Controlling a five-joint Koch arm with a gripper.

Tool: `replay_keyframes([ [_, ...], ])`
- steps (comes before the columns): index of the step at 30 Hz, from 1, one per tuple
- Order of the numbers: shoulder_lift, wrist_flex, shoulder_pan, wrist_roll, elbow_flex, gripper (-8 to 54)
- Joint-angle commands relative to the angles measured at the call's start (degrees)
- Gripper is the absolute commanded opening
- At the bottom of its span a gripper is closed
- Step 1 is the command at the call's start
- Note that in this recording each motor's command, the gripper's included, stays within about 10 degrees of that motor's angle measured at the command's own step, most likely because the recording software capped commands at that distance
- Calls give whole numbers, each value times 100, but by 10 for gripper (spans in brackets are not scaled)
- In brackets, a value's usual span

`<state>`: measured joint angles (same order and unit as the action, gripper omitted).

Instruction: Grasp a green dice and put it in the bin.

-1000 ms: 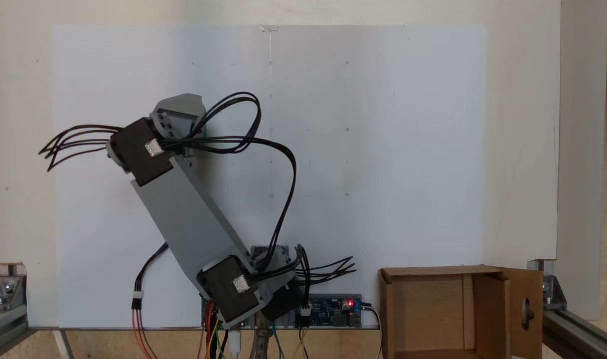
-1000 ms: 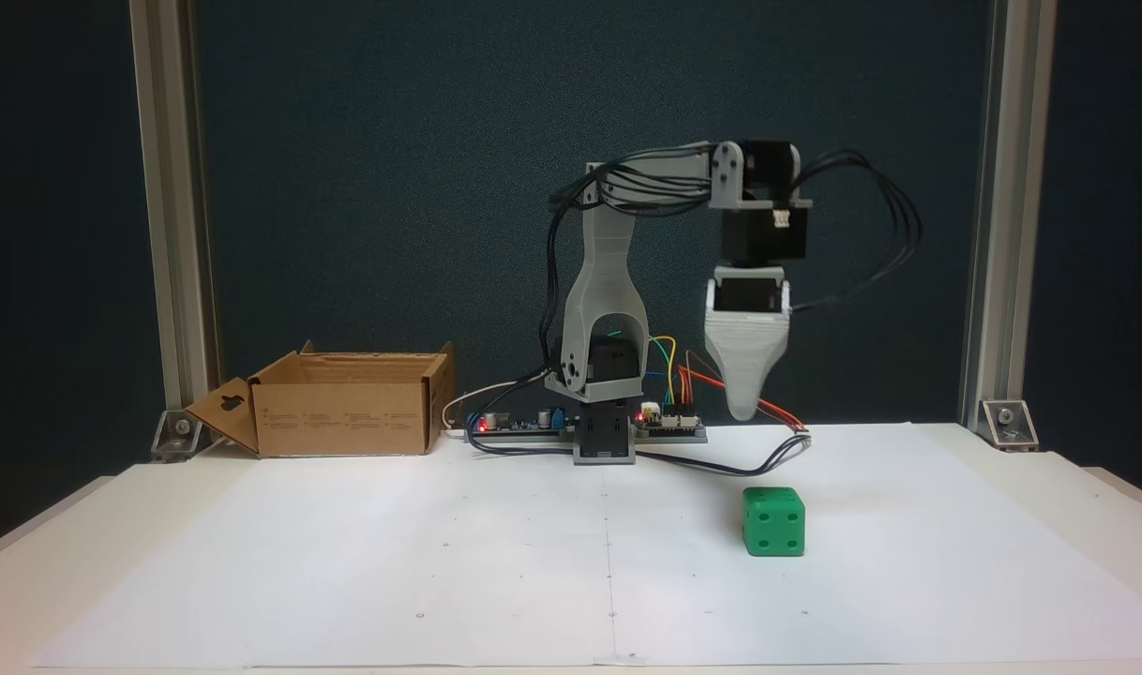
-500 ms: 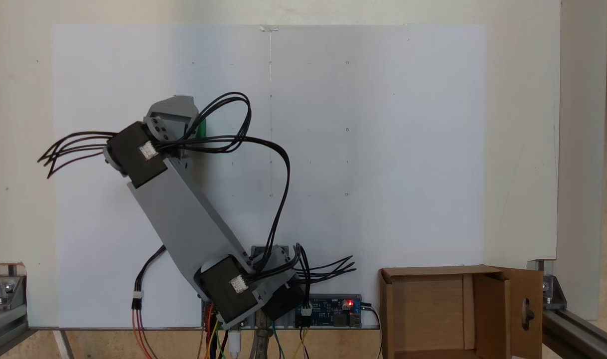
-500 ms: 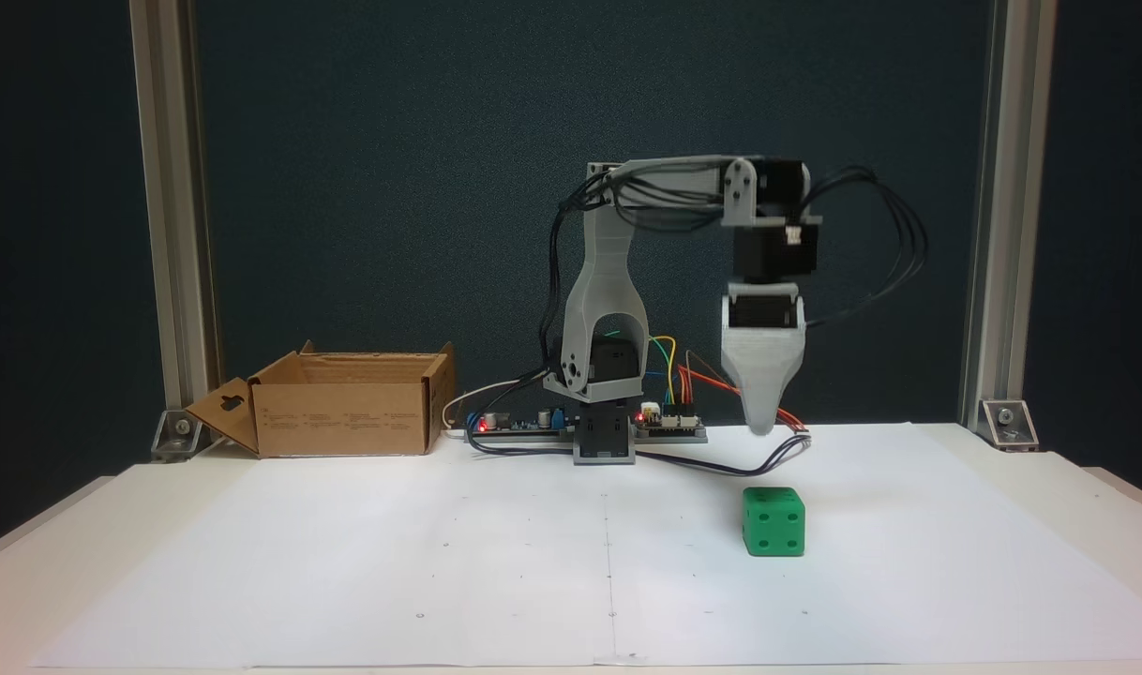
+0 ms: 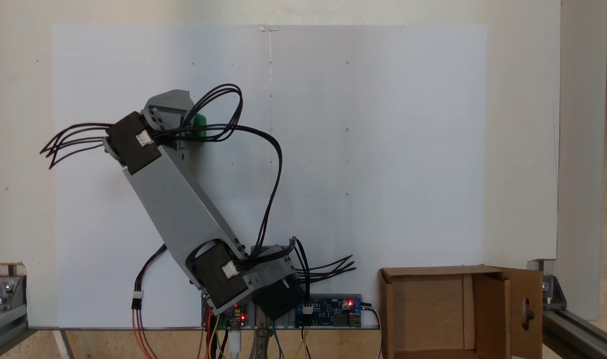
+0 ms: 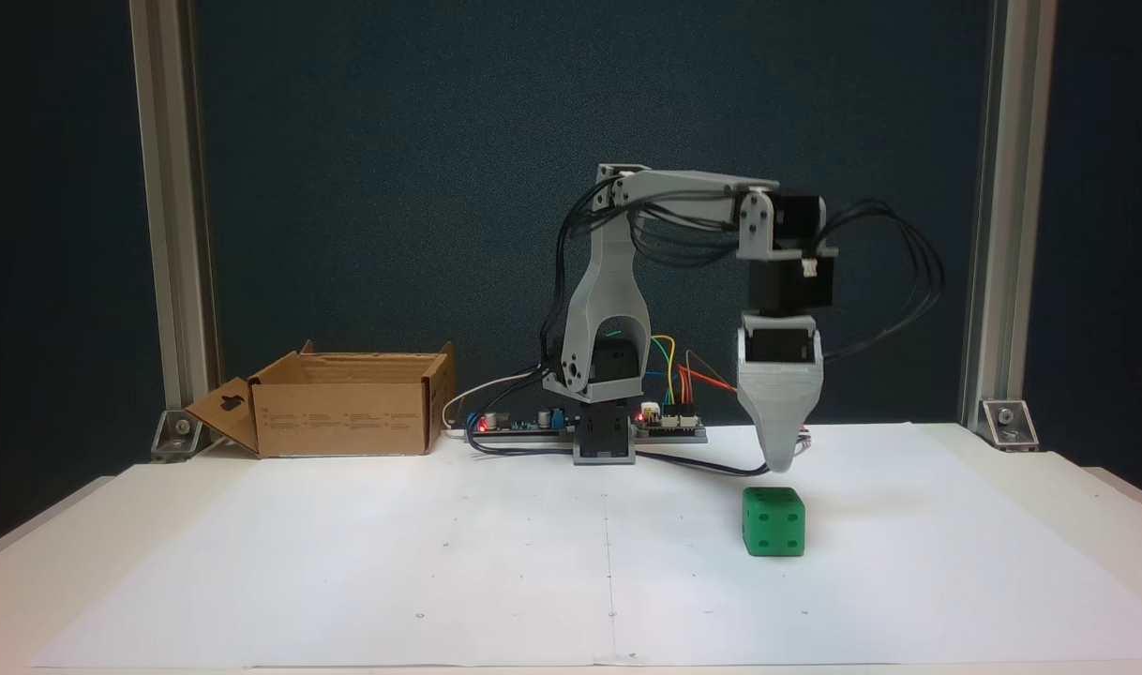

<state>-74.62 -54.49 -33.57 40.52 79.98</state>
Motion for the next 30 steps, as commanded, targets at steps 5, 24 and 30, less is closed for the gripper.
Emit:
replay_keyframes([
  [5, -53, 26, -53, 448, -79, 422],
  [24, 299, 44, 0, 448, -62, 424],
  [30, 396, 105, 35, 448, 18, 423],
])
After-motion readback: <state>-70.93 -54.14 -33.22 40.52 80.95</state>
